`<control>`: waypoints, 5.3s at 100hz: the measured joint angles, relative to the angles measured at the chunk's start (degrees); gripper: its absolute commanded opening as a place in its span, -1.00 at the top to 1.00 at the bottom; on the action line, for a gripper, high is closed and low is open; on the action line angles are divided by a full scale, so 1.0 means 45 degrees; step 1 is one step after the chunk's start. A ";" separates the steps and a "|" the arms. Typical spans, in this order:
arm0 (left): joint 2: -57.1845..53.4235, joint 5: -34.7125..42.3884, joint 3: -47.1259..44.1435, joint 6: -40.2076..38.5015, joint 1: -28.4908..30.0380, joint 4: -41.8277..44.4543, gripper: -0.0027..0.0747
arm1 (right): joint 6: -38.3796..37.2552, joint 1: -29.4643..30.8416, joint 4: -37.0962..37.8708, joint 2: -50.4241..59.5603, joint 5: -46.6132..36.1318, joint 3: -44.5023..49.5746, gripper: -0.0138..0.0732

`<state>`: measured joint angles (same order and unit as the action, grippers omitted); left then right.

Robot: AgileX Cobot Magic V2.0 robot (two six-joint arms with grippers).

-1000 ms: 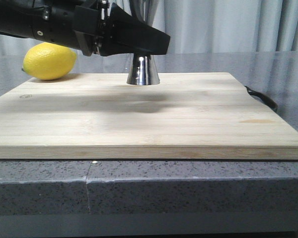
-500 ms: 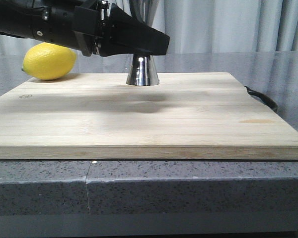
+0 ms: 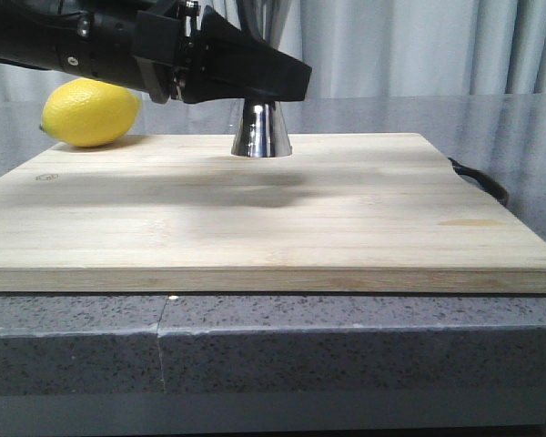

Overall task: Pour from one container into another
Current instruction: 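Tilt the beaker with the right gripper, pouring liquid into the jigger, then tip the beaker upright with the right gripper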

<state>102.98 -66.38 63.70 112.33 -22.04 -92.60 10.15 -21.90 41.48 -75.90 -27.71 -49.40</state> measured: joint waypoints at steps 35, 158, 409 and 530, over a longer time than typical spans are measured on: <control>0.0000 -0.0019 0.0000 0.0000 0.0000 0.0028 0.98 | 0.0171 0.0000 0.1233 0.0000 -0.0259 -0.0031 0.16; 0.0000 -0.0019 0.0000 0.0000 0.0000 0.0398 0.98 | 0.0221 0.0000 0.4084 0.0020 -0.0009 -0.0869 0.16; 0.0000 -0.0019 0.0000 -0.0073 0.0000 0.0646 0.98 | 0.1030 0.0000 0.6123 0.0020 0.0454 -0.0925 0.16; 0.0000 -0.0019 0.0000 -0.0073 0.0000 0.0665 0.98 | 0.1307 0.0000 0.6145 0.0020 0.0461 -0.0925 0.16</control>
<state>102.98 -66.47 63.70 112.00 -22.04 -89.60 16.03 -21.90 69.13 -75.81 -25.63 -53.56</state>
